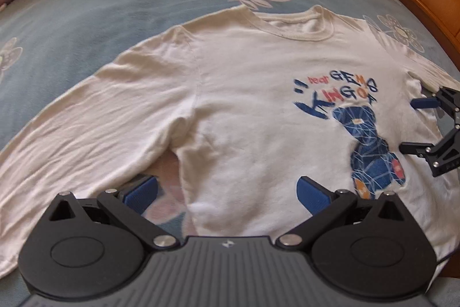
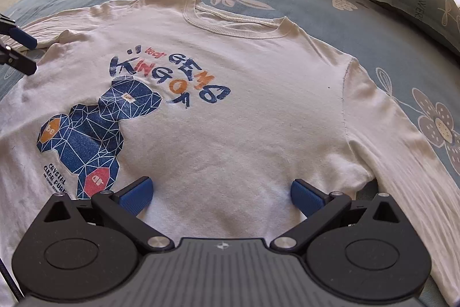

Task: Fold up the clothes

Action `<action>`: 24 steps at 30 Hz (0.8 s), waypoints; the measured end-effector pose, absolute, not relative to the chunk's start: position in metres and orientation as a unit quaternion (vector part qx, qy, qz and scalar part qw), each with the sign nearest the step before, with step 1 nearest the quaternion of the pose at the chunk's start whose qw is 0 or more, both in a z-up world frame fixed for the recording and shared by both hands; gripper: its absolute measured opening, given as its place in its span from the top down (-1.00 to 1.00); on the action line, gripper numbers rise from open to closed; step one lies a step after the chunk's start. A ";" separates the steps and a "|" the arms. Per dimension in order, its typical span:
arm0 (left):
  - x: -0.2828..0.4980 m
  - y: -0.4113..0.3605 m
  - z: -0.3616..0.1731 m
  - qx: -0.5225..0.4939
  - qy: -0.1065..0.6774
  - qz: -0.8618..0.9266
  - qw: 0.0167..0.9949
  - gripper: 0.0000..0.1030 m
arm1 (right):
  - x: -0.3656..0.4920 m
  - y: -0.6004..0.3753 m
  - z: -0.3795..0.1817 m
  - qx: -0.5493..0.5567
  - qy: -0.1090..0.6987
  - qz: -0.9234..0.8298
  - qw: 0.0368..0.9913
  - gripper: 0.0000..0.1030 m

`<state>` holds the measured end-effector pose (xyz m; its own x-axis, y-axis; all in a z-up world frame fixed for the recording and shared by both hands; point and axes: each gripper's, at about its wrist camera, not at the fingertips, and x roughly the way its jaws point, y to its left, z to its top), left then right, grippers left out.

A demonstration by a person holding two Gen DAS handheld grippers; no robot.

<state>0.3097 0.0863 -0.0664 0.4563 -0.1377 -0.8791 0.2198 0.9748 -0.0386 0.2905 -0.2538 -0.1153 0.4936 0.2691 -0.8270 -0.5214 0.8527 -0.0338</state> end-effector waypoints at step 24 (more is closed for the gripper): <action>0.325 0.155 -0.089 -0.052 0.550 0.008 0.834 -0.98 | 0.293 -0.251 -0.114 -0.144 0.456 0.224 0.849 -1.00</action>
